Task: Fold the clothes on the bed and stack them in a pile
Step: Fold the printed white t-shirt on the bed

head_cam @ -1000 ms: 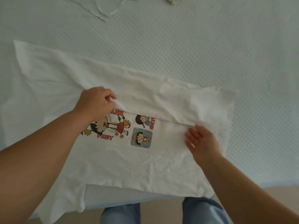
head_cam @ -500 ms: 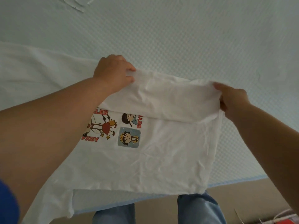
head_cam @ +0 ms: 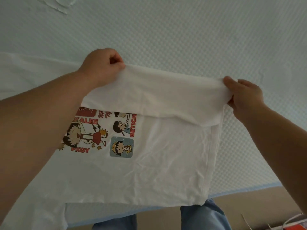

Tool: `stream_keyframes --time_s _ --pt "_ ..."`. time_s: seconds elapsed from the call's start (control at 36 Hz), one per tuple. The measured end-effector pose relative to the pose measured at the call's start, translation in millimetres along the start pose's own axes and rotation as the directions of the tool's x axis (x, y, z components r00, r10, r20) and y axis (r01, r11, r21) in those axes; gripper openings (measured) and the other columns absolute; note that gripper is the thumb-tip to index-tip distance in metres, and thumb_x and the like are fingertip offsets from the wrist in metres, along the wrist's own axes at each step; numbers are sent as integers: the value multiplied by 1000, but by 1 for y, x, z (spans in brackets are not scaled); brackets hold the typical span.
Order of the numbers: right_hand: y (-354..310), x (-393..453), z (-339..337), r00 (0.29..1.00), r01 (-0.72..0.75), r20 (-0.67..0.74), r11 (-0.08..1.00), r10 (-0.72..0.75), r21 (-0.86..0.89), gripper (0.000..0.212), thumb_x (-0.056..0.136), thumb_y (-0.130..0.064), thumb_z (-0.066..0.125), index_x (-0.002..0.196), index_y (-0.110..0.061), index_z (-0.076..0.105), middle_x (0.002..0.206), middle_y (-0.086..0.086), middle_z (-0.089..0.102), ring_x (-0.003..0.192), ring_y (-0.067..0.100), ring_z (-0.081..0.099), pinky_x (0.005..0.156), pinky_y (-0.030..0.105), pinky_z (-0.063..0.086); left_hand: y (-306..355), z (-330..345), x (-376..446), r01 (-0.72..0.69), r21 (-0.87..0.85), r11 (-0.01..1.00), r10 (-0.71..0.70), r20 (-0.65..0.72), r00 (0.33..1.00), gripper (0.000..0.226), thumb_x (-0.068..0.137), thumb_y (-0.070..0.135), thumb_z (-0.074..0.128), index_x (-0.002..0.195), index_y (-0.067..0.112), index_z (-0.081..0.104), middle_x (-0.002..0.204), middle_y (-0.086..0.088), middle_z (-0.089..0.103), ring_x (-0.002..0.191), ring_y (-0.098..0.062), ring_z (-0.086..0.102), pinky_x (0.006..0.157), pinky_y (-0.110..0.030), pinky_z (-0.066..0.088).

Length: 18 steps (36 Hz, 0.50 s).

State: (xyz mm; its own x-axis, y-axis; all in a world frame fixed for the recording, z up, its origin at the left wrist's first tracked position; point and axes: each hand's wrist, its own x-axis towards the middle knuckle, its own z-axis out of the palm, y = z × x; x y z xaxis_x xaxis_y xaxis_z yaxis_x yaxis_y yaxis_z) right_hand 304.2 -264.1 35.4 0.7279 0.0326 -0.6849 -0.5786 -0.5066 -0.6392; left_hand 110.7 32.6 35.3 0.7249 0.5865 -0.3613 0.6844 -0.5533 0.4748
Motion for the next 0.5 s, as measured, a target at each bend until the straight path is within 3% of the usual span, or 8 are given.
stream_keyframes --time_s 0.08,0.17,0.25,0.31,0.39,0.5 --pt "-7 12 3 1000 7 -17 998 -8 -55 19 77 -37 72 81 -21 64 94 -2 65 92 18 64 81 39 56 6 4 7 -4 34 999 4 5 1000 17 90 25 56 102 14 63 96 3 58 88 -13 50 80 -27 36" --pt "-8 16 5 1000 -24 -15 1000 23 -20 19 80 -40 70 84 -24 61 97 -1 65 91 18 65 72 32 57 12 16 10 22 88 996 -20 -21 1000 21 91 29 54 107 16 59 104 0 62 99 -22 55 92 -35 35" --pt "-5 14 4 1000 6 28 999 -5 -45 39 74 -47 73 98 -21 59 105 -1 62 94 17 63 73 33 56 18 25 9 -4 97 995 7 -35 999 39 84 45 60 115 22 56 103 5 58 100 -20 53 93 -38 31" --pt "-2 10 2 998 42 46 993 -37 -113 51 70 -48 76 109 -23 52 106 -5 58 97 16 61 76 33 55 21 29 5 -64 149 987 66 -11 998 46 80 51 62 115 23 59 105 1 58 101 -22 53 92 -40 32" --pt "13 0 -4 992 107 96 957 -84 -269 54 69 -42 79 109 -25 47 102 -7 60 92 15 63 76 38 55 23 36 0 -123 251 960 125 6 992 36 84 46 60 110 21 66 111 -8 59 107 -28 52 93 -40 32" --pt "30 -5 -10 979 186 177 821 -105 -540 53 69 -35 79 112 -23 50 94 -9 60 85 15 60 67 32 49 25 39 5 -62 219 974 75 -50 996 29 87 42 57 102 19 68 109 -8 58 105 -29 52 91 -39 32"
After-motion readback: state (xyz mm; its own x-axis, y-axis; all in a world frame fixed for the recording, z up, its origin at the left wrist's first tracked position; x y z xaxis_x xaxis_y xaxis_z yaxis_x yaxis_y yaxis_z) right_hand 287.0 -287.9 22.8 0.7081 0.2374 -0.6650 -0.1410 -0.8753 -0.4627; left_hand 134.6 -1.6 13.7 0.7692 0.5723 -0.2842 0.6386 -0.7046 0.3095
